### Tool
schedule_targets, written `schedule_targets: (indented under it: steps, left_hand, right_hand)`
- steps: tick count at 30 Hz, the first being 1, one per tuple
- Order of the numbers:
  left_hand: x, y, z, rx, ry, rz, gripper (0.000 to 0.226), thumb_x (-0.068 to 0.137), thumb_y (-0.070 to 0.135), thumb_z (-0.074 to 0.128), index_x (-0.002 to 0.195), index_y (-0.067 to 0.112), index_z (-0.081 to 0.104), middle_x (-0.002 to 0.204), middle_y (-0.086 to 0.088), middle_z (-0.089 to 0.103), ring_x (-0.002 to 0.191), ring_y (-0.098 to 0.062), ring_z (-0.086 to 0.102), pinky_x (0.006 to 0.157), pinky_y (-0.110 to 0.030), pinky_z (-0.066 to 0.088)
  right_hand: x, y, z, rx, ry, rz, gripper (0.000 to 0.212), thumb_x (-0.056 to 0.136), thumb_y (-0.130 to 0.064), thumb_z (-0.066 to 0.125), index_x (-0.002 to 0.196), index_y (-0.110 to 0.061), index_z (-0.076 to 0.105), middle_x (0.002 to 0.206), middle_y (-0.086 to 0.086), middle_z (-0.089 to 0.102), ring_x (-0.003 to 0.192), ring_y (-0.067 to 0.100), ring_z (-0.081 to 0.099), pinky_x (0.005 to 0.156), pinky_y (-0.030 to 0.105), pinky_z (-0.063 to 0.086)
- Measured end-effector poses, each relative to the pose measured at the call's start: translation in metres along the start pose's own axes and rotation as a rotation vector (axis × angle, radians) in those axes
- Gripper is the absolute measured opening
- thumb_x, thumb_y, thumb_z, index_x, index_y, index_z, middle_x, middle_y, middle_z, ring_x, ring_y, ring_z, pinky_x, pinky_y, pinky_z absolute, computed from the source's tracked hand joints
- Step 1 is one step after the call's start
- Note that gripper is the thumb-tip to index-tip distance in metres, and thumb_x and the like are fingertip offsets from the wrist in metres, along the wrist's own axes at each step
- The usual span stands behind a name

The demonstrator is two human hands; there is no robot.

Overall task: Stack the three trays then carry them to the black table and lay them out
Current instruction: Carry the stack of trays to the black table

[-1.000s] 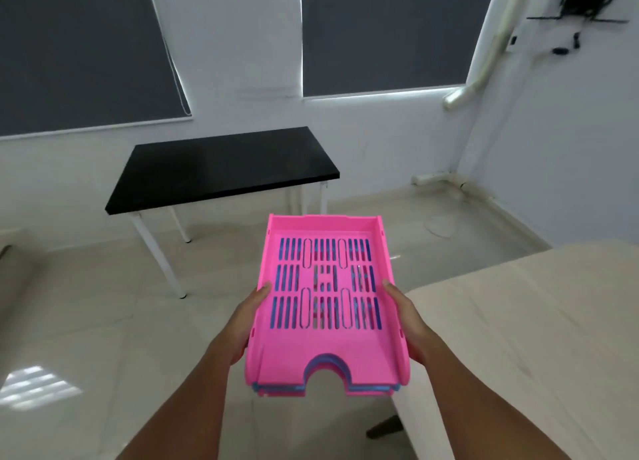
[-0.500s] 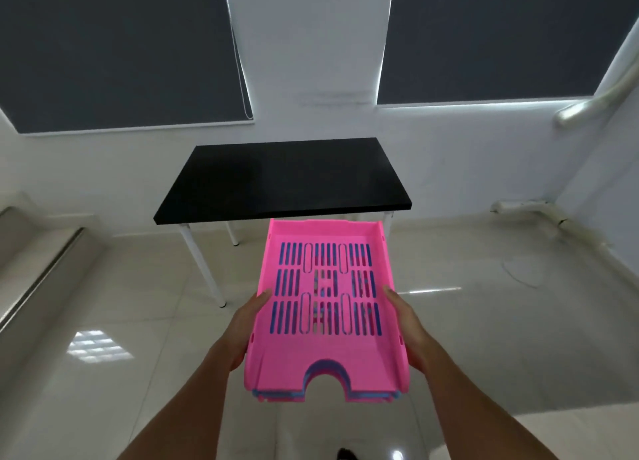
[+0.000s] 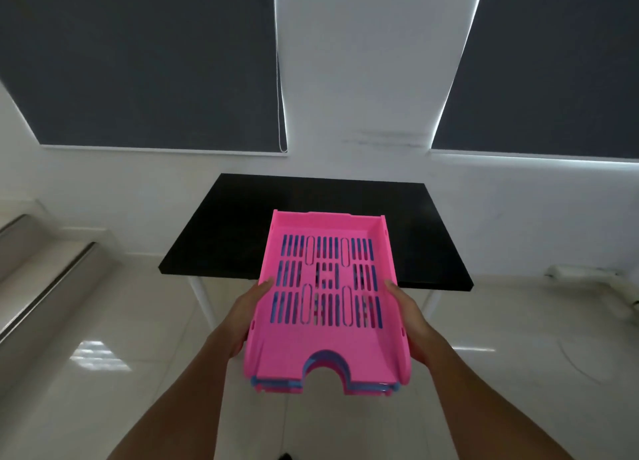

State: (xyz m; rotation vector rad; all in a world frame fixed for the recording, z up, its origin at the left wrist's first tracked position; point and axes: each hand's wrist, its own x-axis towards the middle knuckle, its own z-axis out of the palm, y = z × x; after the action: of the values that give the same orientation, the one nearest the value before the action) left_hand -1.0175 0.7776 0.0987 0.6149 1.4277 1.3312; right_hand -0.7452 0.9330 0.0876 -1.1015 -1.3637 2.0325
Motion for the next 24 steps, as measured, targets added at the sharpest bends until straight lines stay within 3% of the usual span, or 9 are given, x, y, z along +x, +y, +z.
schedule_targets:
  steps: [3,8,12,18,21,24]
  left_hand:
    - [0.049,0.024,-0.013,0.016,-0.027,0.009,0.056,0.093,0.047,0.051,0.128,0.005,0.058,0.105,-0.023,0.071,0.089,-0.037,0.071,0.086,-0.056,0.058]
    - [0.126,0.054,-0.029,0.006,-0.063,-0.031,0.051,0.094,0.045,0.054,0.129,0.008,0.059,0.109,-0.023,0.072,0.092,-0.036,0.072,0.085,-0.055,0.058]
    - [0.176,0.068,-0.029,0.005,-0.073,-0.077,0.052,0.092,0.045,0.056,0.129,0.009,0.059,0.114,-0.025,0.070,0.095,-0.039,0.070,0.091,-0.060,0.055]
    - [0.252,0.081,-0.021,-0.072,-0.037,-0.156,0.052,0.094,0.039,0.054,0.134,0.006,0.054,0.122,-0.029,0.062,0.104,-0.043,0.061,0.103,-0.069,0.042]
    - [0.285,0.087,-0.018,-0.083,-0.023,-0.148,0.055,0.089,0.041,0.056,0.132,0.006,0.054,0.128,-0.035,0.059,0.104,-0.044,0.061,0.102,-0.068,0.043]
    - [0.315,0.092,-0.011,-0.061,0.003,-0.139,0.054,0.088,0.040,0.056,0.130,0.007,0.056,0.126,-0.035,0.060,0.102,-0.043,0.064,0.101,-0.068,0.044]
  right_hand:
    - [0.044,-0.023,0.005,0.033,0.010,-0.003,0.054,0.098,-0.051,0.049,0.129,-0.008,0.062,0.097,0.014,0.073,0.085,0.031,0.072,0.083,0.048,0.057]
    - [0.107,-0.044,0.004,0.087,0.081,-0.009,0.054,0.097,-0.050,0.052,0.129,-0.007,0.061,0.106,0.019,0.070,0.094,0.038,0.068,0.098,0.059,0.052]
    - [0.153,-0.056,-0.006,0.113,0.105,0.025,0.052,0.096,-0.050,0.054,0.126,-0.008,0.062,0.112,0.024,0.070,0.097,0.042,0.069,0.099,0.063,0.050]
    - [0.232,-0.079,-0.028,0.155,0.075,0.106,0.053,0.095,-0.051,0.055,0.125,-0.007,0.063,0.105,0.020,0.072,0.092,0.038,0.071,0.091,0.056,0.056]
    - [0.271,-0.094,-0.041,0.138,0.060,0.149,0.052,0.092,-0.052,0.058,0.122,-0.010,0.065,0.106,0.018,0.075,0.090,0.034,0.073,0.083,0.050,0.059]
    - [0.306,-0.107,-0.054,0.113,0.058,0.166,0.051,0.093,-0.050,0.056,0.124,-0.011,0.064,0.110,0.019,0.075,0.094,0.035,0.074,0.087,0.051,0.057]
